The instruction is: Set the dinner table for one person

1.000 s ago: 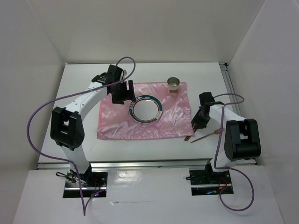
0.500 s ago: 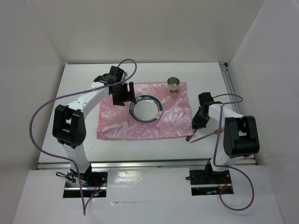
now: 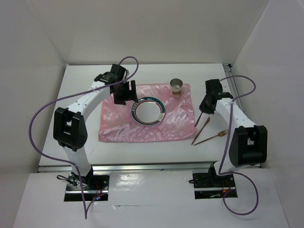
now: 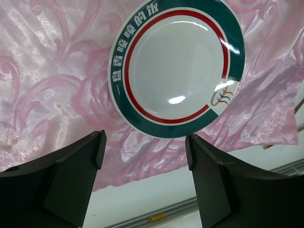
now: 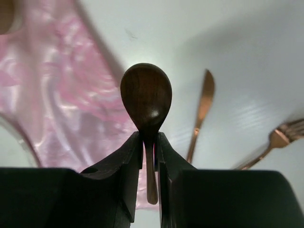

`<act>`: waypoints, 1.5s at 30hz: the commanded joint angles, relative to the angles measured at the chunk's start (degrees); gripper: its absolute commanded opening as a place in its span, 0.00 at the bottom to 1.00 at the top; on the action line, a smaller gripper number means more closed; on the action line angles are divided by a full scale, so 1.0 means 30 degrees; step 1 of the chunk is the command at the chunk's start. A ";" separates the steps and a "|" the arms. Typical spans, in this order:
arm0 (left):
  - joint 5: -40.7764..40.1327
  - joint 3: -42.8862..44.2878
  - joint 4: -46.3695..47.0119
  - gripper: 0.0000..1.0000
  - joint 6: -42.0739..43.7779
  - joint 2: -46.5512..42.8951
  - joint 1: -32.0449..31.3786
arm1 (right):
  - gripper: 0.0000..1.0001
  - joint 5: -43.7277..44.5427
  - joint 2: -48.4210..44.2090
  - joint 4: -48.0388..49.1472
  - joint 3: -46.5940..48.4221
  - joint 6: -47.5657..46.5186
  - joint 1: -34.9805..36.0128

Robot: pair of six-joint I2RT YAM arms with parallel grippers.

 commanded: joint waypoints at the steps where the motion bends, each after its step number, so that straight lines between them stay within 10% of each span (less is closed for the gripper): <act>1: -0.0661 0.0983 -0.0525 0.85 0.0454 -0.1084 -0.0096 | 0.06 -0.0106 -0.0673 -0.0339 0.1944 -0.1489 0.1339; 16: -0.1045 0.0842 -0.1111 0.85 0.0805 -0.2813 0.0666 | 0.05 -0.2336 0.7499 -0.1186 0.6872 -0.3633 0.6441; 22: -0.1045 0.0224 -0.1111 0.85 0.0805 -0.2990 0.0666 | 0.53 -0.2512 0.8116 -0.0659 0.6462 -0.2724 0.6441; 45: -0.1396 0.0927 -0.1287 0.85 0.1332 -0.2990 0.1017 | 0.56 -0.3856 -0.1995 -0.0604 -0.4727 -0.0379 -0.1850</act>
